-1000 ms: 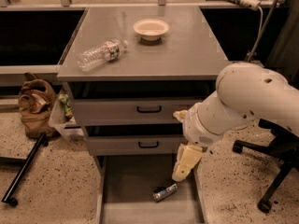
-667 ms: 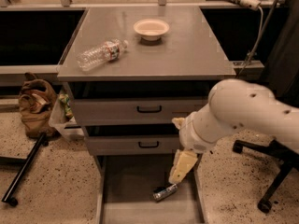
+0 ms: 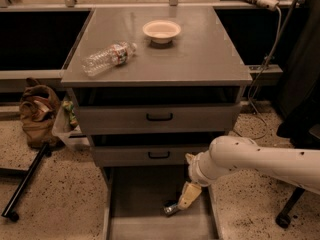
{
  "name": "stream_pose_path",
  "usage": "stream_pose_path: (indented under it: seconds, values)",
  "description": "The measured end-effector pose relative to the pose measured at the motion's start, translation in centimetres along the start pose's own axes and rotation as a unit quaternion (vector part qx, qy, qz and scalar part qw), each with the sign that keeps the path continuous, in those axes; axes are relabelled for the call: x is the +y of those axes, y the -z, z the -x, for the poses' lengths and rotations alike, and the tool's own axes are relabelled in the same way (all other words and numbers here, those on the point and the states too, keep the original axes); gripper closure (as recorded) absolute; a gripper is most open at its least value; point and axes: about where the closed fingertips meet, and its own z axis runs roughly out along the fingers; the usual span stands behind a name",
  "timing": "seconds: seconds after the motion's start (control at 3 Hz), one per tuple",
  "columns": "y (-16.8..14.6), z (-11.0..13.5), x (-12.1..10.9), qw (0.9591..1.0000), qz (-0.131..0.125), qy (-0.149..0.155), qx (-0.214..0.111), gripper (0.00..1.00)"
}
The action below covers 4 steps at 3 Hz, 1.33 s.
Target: Pick redbull can from bottom drawer and place on counter
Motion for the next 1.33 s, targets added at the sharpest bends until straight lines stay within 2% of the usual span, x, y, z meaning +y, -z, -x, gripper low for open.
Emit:
stream_pose_path:
  seconds: [0.33, 0.67, 1.0, 1.33]
  values:
    - [0.0, 0.0, 0.0, 1.0, 0.0, 0.0, 0.0, 0.0]
    - [-3.3, -0.7, -0.8, 0.9999, 0.01, 0.0, 0.0, 0.0]
    - [-4.1, -0.9, -1.0, 0.9999, 0.013, 0.0, 0.0, 0.0]
    - [-6.2, -0.2, -3.7, 0.9978, -0.023, -0.008, -0.061, 0.0]
